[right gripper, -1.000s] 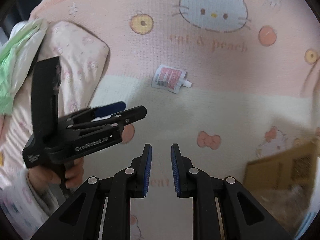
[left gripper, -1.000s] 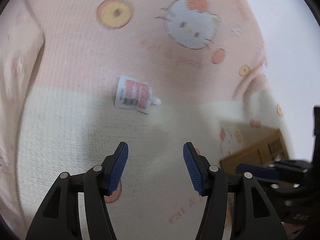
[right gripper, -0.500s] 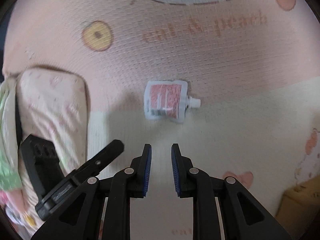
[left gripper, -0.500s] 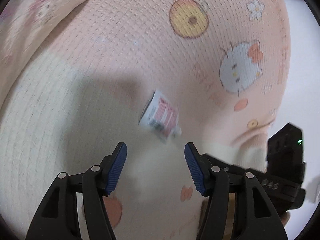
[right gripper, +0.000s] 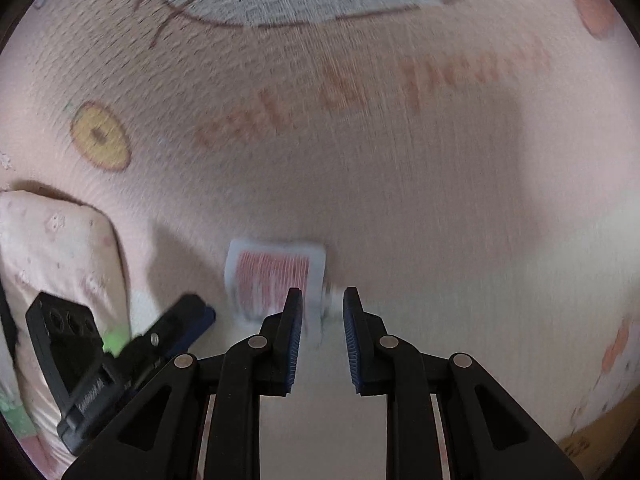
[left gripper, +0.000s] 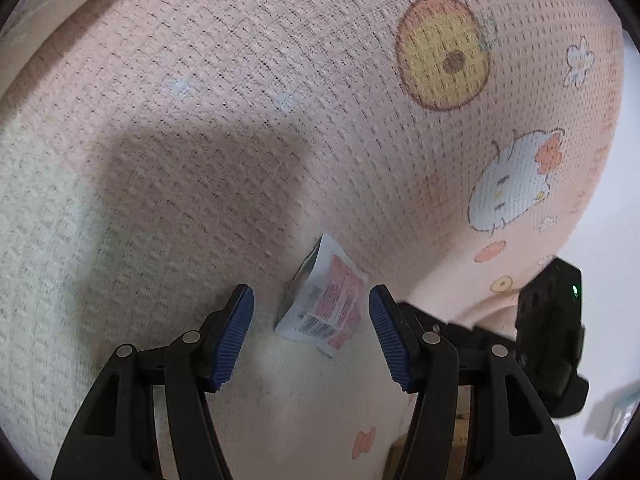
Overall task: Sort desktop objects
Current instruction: 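Lower both grippers to the white-and-red squeeze pouch on the mat, then close the left gripper on the pouch while the right gripper also grips it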
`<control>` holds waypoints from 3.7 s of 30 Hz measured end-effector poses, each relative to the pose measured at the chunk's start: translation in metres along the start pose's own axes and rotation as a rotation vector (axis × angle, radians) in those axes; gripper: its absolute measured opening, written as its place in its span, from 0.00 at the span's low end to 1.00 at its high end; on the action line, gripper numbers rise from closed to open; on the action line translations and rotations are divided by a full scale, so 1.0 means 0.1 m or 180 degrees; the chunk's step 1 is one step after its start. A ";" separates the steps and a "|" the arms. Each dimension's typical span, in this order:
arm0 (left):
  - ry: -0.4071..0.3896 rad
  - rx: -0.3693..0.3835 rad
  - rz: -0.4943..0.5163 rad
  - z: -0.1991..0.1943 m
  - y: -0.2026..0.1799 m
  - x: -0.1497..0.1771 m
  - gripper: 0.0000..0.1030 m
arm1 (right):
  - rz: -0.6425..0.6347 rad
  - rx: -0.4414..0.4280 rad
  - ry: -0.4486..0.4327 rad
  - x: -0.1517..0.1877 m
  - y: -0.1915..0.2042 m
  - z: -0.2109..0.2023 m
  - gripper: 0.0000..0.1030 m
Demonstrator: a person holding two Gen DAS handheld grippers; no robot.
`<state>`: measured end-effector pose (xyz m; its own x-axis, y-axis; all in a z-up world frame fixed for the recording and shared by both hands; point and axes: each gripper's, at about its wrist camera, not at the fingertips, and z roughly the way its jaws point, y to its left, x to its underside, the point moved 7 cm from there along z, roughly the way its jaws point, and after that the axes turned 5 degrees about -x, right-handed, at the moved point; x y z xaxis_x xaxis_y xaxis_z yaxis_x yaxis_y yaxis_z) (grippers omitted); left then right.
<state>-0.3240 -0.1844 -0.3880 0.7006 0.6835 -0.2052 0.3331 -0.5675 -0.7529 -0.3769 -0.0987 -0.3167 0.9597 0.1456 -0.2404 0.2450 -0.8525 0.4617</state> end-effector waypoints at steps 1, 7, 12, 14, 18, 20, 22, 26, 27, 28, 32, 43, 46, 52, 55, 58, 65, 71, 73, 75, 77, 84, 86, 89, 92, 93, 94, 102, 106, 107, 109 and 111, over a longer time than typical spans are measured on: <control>-0.0008 -0.0002 0.0015 0.01 -0.01 -0.01 0.62 | 0.0017 0.0006 0.0011 -0.05 0.00 0.02 0.17; -0.0010 -0.0154 0.0348 0.09 -0.15 0.02 0.62 | 0.0017 -0.0074 0.0184 -0.19 0.00 0.21 0.17; 0.0172 -0.0096 0.0414 0.19 -0.21 0.11 0.52 | -0.0008 -0.0342 0.0357 -0.14 0.01 0.32 0.19; 0.0179 -0.0155 0.0486 0.19 -0.22 0.12 0.48 | -0.0007 -0.0382 0.0383 -0.11 0.00 0.33 0.21; 0.0259 -0.0090 0.0413 0.16 -0.22 0.14 0.44 | 0.0084 -0.0482 0.0373 -0.06 -0.06 0.30 0.21; 0.0320 -0.0081 0.0430 0.14 -0.23 0.17 0.43 | 0.0133 -0.0505 0.0407 0.02 -0.08 0.26 0.21; 0.0382 -0.0089 0.0534 0.13 -0.27 0.25 0.43 | 0.0101 -0.0496 0.0398 0.12 -0.11 0.21 0.21; 0.0555 -0.0079 0.0498 0.04 -0.21 0.50 0.43 | 0.0164 -0.0523 0.0378 0.40 -0.17 0.08 0.21; 0.0607 -0.0040 0.0432 0.01 -0.19 0.60 0.43 | 0.0205 -0.0515 0.0362 0.50 -0.20 0.05 0.21; 0.0685 0.0008 0.0385 -0.02 -0.19 0.68 0.43 | 0.0212 -0.0469 0.0365 0.63 -0.22 0.03 0.22; 0.0903 -0.0123 0.0715 -0.09 -0.26 0.97 0.43 | 0.0260 -0.0413 0.0374 1.16 -0.30 -0.09 0.25; 0.1296 -0.0241 0.0650 -0.44 -0.18 1.82 0.43 | 0.0415 -0.0369 0.0239 2.16 -0.39 -0.36 0.36; 0.1345 -0.0309 0.0744 -0.44 -0.25 1.93 0.43 | 0.0446 -0.0424 0.0250 2.32 -0.39 -0.40 0.36; 0.1333 -0.0235 0.0738 -0.65 -0.20 2.00 0.42 | 0.0439 -0.0534 0.0164 2.56 -0.45 -0.60 0.37; 0.1265 -0.0186 0.0808 -0.76 -0.30 2.02 0.42 | 0.0412 -0.0586 0.0017 2.58 -0.37 -0.71 0.37; 0.1247 -0.0139 0.0770 -0.84 -0.34 2.09 0.42 | 0.0301 -0.0590 -0.0102 2.60 -0.28 -0.84 0.37; 0.1272 -0.0213 0.0642 -1.06 -0.17 2.34 0.42 | -0.0349 -0.0399 -0.0053 2.96 -0.05 -0.90 0.37; 0.1487 -0.0444 0.0836 -1.12 -0.11 2.59 0.42 | -0.0629 -0.0430 0.0244 3.42 0.00 -0.86 0.37; 0.1510 -0.0521 0.0925 -1.13 -0.10 2.66 0.42 | -0.0566 -0.0477 0.0251 3.52 -0.01 -0.84 0.37; 0.1479 -0.0592 0.1009 -1.15 -0.11 2.68 0.42 | -0.0483 -0.0439 0.0211 3.57 -0.06 -0.84 0.37; 0.1418 -0.0606 0.1061 -1.18 -0.12 2.66 0.42 | -0.0378 -0.0431 0.0149 3.58 -0.11 -0.88 0.37; 0.1243 -0.0682 0.0940 -1.20 -0.03 2.55 0.48 | -0.0039 -0.0390 -0.0038 3.61 -0.37 -1.07 0.37; 0.1239 -0.0653 0.0880 -1.18 -0.01 2.52 0.48 | 0.0112 -0.0396 -0.0021 3.64 -0.47 -1.08 0.37; 0.1223 -0.0611 0.0854 -1.13 -0.01 2.48 0.48 | 0.0282 -0.0348 0.0016 3.71 -0.57 -1.09 0.37; 0.1258 -0.0558 0.0834 -1.06 -0.02 2.47 0.48 | 0.0358 -0.0340 0.0121 3.77 -0.52 -1.00 0.37; 0.1300 -0.0549 0.0827 -1.02 -0.02 2.48 0.48 | 0.0334 -0.0308 0.0128 3.78 -0.50 -0.98 0.37; 0.1331 -0.0544 0.0830 -1.00 -0.02 2.50 0.48 | 0.0296 -0.0275 0.0149 3.78 -0.47 -0.95 0.37; 0.1505 -0.0609 0.0994 -0.92 -0.04 2.64 0.48 | 0.0343 -0.0220 0.0245 3.74 -0.46 -0.74 0.37; 0.1562 -0.0629 0.1029 -0.92 -0.04 2.68 0.48 | 0.0327 -0.0158 0.0142 3.67 -0.49 -0.76 0.37; 0.1570 -0.0633 0.1054 -0.92 -0.04 2.70 0.48 | 0.0302 -0.0151 0.0127 3.65 -0.48 -0.77 0.37; 0.1606 -0.0635 0.1063 -0.92 -0.04 2.72 0.48 | 0.0291 -0.0123 0.0107 3.62 -0.50 -0.77 0.37; 0.1620 -0.0637 0.1067 -0.92 -0.04 2.73 0.48 | 0.0344 -0.0148 0.0054 3.59 -0.54 -0.78 0.37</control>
<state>-0.0765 -0.0377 -0.3837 0.9827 0.1784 -0.0497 0.1208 -0.8209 -0.5581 -0.0352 0.0386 -0.3614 0.9830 0.0628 -0.1727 0.1456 -0.8396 0.5233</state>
